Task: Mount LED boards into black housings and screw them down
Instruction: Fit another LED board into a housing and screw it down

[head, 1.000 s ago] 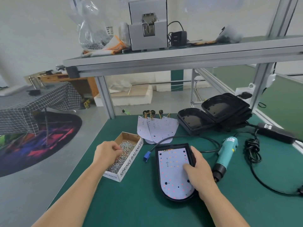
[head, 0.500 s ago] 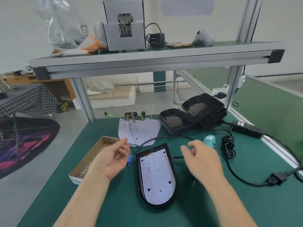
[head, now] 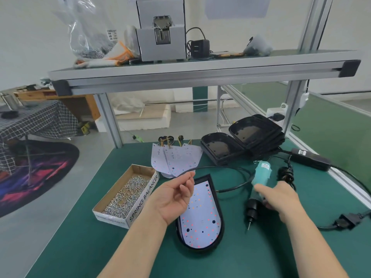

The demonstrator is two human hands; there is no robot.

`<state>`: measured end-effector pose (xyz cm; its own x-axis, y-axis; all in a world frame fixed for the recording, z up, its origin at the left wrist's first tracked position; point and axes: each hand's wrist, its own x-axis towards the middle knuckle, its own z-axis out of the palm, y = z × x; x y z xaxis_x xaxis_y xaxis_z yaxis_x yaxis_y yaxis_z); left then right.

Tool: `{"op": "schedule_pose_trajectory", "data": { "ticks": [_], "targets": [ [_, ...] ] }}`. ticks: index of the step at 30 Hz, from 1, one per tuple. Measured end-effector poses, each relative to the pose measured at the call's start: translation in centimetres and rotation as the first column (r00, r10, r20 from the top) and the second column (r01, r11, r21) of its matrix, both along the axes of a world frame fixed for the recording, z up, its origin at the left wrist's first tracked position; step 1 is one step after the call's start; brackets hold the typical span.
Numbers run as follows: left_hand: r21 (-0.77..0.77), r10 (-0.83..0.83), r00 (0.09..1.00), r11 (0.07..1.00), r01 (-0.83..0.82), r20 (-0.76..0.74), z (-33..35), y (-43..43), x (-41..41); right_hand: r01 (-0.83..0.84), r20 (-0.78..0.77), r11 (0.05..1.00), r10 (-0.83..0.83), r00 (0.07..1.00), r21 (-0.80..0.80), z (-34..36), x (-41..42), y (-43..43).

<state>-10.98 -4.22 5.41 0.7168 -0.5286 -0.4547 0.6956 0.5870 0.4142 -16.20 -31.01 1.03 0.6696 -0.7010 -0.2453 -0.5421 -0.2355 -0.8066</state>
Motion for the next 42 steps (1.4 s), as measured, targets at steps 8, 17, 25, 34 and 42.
{"op": "schedule_pose_trajectory", "data": {
  "ticks": [8, 17, 25, 34, 42],
  "targets": [
    [0.131, 0.009, 0.990, 0.991, -0.028, 0.140, -0.4, -0.6, -0.2, -0.202, -0.221, 0.943, 0.144, 0.965, -0.266, 0.1, 0.5, 0.0],
    [0.273, -0.024, 0.986, 0.962, -0.021, 0.162, -0.6, -1.0, -0.4, -0.023, 0.078, 0.975, 0.006, 0.997, 0.219, -0.1, 0.7, -0.5],
    [0.221, -0.080, 0.983, 0.974, 0.042, 0.165, -0.8, -2.0, -0.8, -0.362, 0.563, 0.553, -0.248, 0.789, 0.751, 0.3, -1.0, -1.3],
    [0.331, -0.163, 0.925, 0.943, 0.043, 0.344, -0.2, -1.5, -1.7, -0.774, 0.756, 0.104, -0.330, 0.565, 0.624, 2.3, -0.6, 3.2],
    [0.349, -0.188, 0.928, 0.934, 0.069, 0.321, -0.6, -1.3, -2.2, -0.596, 0.732, 0.433, -0.491, 0.473, 0.676, 6.3, 1.4, 5.9]
  ]
}}
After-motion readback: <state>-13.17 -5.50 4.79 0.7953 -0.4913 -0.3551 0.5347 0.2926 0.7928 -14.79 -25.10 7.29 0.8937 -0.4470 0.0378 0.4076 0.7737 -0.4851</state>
